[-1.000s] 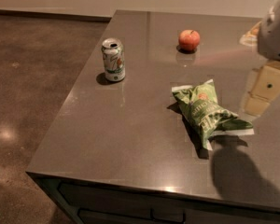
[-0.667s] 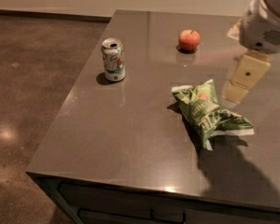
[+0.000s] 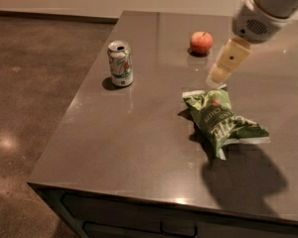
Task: Move apple near green jalapeno chip bag
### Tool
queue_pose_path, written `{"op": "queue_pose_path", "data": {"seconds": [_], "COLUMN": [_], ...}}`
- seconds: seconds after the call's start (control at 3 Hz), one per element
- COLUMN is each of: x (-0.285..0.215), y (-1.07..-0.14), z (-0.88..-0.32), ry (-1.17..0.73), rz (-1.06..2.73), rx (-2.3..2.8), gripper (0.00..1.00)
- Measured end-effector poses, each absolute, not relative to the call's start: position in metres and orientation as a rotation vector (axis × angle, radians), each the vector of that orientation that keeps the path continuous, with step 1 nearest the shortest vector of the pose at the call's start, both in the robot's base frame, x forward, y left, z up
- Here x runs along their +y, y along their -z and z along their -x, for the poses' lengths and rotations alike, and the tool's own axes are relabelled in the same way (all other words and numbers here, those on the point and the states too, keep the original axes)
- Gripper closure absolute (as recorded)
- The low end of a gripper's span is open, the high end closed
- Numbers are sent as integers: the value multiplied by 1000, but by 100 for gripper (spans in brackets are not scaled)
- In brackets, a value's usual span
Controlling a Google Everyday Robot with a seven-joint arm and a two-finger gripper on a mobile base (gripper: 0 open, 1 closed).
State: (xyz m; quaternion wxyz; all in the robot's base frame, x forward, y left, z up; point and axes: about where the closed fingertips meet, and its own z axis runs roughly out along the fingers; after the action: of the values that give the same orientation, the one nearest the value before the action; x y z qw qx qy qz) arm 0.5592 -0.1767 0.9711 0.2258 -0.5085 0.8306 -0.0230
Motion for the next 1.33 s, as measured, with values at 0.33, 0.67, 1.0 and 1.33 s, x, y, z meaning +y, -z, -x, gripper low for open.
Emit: {"op": "queue_pose_path", "data": {"seconds": [0.33, 0.67, 1.0, 1.33], "x": [-177, -177, -188, -207], "y": [-970, -967, -961, -953], "z": [-596, -634, -669, -703], "ry": [60, 76, 112, 152], "rz": [1241, 1088, 930, 782], "rx": [2304, 2307, 2318, 2333], "gripper": [0, 0, 0, 0]}}
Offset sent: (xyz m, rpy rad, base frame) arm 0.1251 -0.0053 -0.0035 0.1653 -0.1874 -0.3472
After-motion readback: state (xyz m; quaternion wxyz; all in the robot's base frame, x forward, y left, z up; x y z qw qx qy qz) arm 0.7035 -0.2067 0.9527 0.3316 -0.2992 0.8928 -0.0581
